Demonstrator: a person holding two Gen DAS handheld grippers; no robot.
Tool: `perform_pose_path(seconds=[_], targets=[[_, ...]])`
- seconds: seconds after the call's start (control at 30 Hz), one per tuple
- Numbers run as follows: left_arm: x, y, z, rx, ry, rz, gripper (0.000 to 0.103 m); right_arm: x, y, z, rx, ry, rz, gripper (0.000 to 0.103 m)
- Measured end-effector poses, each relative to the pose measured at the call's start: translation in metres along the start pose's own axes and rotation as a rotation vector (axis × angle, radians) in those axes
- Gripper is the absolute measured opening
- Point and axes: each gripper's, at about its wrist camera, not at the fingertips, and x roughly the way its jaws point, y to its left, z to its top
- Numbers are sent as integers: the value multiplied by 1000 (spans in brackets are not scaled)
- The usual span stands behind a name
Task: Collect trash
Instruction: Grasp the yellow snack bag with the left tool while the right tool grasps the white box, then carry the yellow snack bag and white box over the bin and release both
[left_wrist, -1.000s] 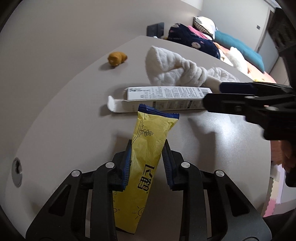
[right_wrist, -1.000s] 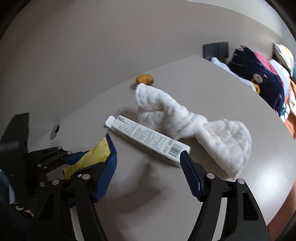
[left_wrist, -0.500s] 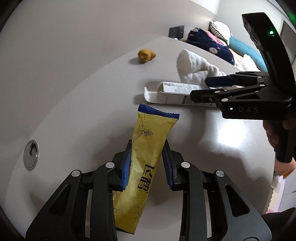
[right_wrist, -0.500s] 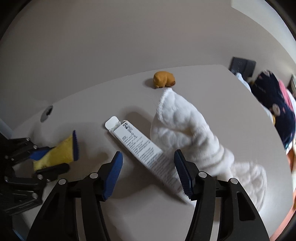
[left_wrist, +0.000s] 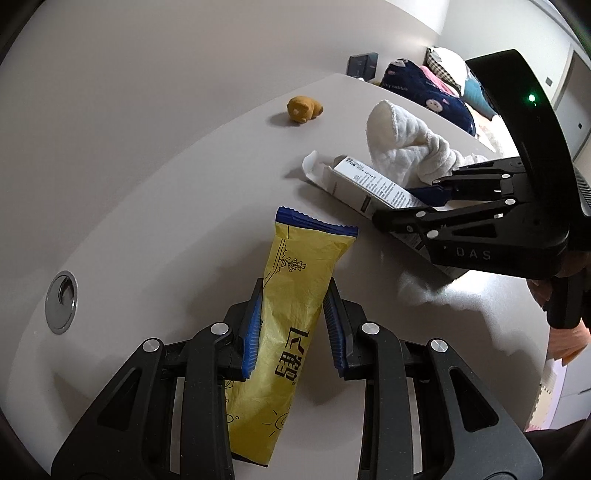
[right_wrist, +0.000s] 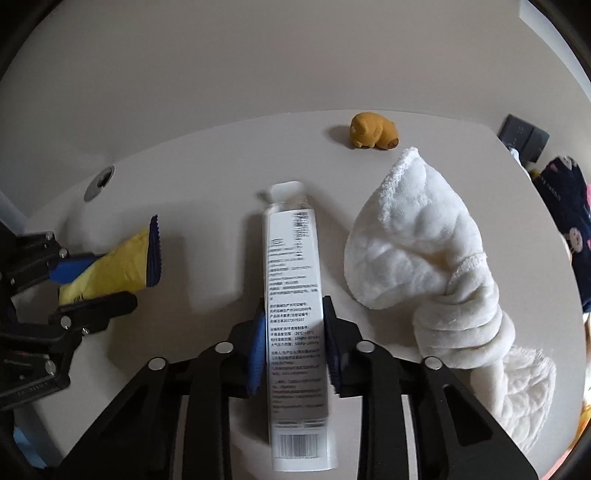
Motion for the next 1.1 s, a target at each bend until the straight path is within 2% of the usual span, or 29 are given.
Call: perform_pose_path(seconds=[0.23,0.47,1.1], targets=[[-9,-3,0,0,-26,-7,30,-19,6,-10,48,-52,3,28],[-23,-16,-3,20,-52,-16,30,-54,12,-26,84,-103,-4,28],[-53,-88,-16,171,-74,-87,30,-128,5,-95,201,-185,-62,28]])
